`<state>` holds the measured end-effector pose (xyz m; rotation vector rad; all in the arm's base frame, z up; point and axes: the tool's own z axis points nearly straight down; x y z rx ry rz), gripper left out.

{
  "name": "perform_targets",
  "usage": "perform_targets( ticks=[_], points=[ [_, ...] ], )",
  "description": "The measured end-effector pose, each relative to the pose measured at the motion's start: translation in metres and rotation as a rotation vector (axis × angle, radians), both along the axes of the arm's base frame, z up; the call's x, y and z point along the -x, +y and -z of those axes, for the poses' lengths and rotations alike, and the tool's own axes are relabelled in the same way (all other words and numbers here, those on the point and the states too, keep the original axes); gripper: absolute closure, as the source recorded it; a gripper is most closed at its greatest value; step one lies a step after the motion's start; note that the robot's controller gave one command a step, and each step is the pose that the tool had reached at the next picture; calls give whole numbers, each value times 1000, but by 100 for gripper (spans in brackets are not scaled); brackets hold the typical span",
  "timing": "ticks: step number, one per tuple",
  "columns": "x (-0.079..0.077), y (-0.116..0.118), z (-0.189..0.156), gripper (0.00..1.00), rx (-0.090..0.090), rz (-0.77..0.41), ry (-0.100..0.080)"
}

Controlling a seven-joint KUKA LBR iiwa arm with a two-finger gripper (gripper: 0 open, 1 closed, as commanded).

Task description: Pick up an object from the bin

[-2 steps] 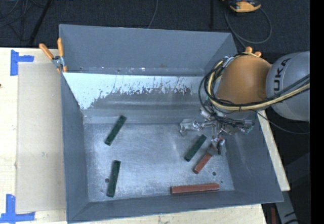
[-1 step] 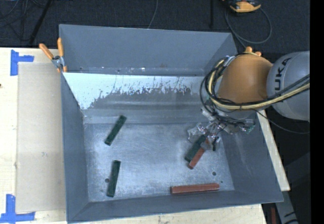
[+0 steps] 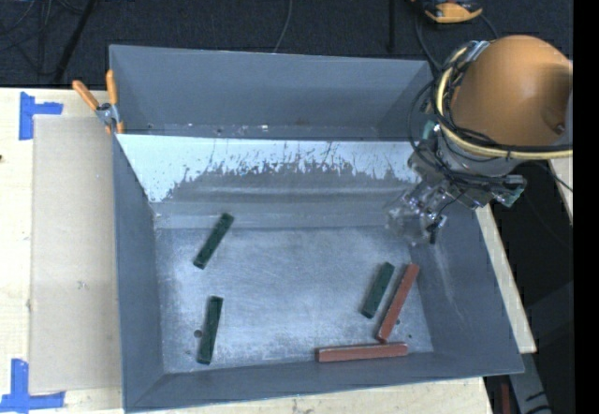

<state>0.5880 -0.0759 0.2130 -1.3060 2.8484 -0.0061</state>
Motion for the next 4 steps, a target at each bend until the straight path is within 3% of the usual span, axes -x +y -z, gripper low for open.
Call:
perform_targets(
  ticks=[1, 2, 3, 4],
  points=[
    [2, 0, 5, 0, -2, 3, 8],
    [36, -31, 148, 0, -3, -171, 18],
    [33, -31, 143, 100, -2, -171, 9],
    [36, -53, 50, 100, 1, -68, 2]
  ],
)
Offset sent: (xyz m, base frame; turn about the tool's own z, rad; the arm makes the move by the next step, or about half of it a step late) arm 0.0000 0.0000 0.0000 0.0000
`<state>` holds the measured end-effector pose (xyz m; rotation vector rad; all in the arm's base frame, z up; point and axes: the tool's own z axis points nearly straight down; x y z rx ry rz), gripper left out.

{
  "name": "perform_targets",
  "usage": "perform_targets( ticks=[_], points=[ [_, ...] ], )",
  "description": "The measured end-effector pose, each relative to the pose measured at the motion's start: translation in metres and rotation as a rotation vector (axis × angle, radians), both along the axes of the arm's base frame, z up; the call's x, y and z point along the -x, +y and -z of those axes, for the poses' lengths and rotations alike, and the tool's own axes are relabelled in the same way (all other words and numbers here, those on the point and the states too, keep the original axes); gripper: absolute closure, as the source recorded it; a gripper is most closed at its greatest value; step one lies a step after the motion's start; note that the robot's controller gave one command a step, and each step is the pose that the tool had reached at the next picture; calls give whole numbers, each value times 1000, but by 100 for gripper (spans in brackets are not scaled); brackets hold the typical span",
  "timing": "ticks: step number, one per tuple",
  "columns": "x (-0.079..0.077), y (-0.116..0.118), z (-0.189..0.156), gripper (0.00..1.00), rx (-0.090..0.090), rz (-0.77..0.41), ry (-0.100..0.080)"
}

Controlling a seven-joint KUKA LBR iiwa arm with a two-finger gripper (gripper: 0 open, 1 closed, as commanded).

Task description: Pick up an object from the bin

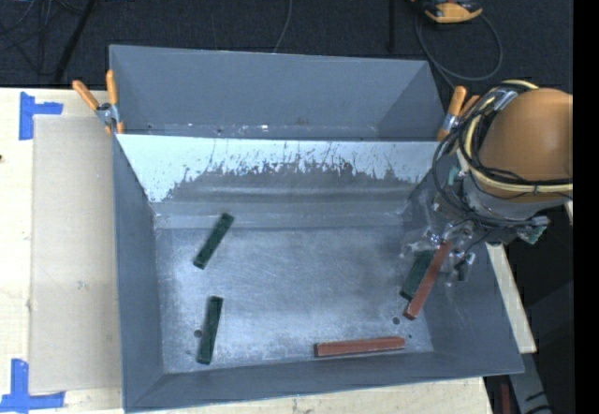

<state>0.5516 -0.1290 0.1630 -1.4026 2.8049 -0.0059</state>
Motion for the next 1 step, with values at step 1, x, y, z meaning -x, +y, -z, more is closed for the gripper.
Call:
perform_targets(
  ticks=[1],
  points=[
    [7, 12, -100, 100, 0, -6, -2]
  ],
)
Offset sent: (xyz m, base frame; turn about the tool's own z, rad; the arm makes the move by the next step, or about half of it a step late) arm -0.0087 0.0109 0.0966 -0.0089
